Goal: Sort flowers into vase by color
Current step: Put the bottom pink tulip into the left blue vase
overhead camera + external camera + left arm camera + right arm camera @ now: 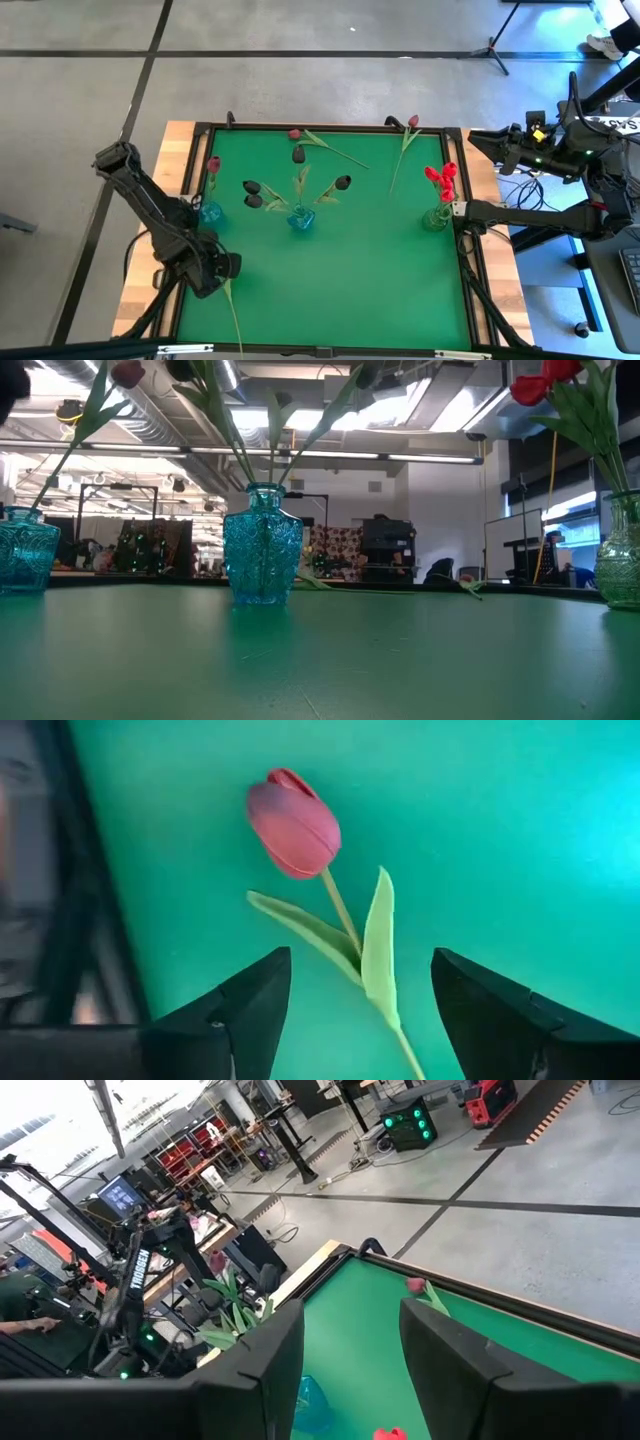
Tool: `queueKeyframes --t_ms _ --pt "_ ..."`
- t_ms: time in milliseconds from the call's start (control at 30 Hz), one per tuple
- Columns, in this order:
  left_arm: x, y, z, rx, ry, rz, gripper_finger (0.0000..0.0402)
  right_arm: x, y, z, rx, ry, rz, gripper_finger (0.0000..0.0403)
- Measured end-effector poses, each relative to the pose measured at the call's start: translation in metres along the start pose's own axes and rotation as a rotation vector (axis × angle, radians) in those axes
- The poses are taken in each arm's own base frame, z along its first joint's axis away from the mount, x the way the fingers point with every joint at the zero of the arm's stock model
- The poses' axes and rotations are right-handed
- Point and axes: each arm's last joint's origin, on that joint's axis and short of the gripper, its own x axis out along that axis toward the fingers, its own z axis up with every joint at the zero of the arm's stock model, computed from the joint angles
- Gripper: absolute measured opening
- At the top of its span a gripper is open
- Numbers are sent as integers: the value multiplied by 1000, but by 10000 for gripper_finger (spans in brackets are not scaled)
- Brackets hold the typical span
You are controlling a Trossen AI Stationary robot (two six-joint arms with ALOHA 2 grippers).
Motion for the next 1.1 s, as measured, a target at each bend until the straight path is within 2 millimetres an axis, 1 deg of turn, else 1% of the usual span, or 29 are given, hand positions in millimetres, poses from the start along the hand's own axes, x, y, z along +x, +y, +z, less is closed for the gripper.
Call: queueKeyframes --t_ms 133,300,433,533,633,733,1000,1033,1100 --pt "27 7 4 -45 -9 8 232 0 0 0 1 0 0 165" --pt "53 8 6 -69 -10 7 230 0 0 0 2 0 0 165" --pt "66 5 9 -86 -24 24 229 0 0 0 3 -3 1 165" --pt "69 1 12 -105 -23 45 222 0 0 1 3 -13 -14 165" --pt "69 -2 15 -125 -31 46 196 0 -1 1 3 -28 -36 165" --pt "70 -3 17 -128 -43 35 156 0 -2 1 3 -46 -62 165" --pt "71 -5 16 -110 -54 -8 20 0 -2 1 1 -45 -77 165" --pt "70 -5 16 -108 -53 -11 12 0 -3 1 1 -44 -78 165" --pt "69 -6 17 -109 -50 -18 11 0 -3 0 -2 -32 -86 165"
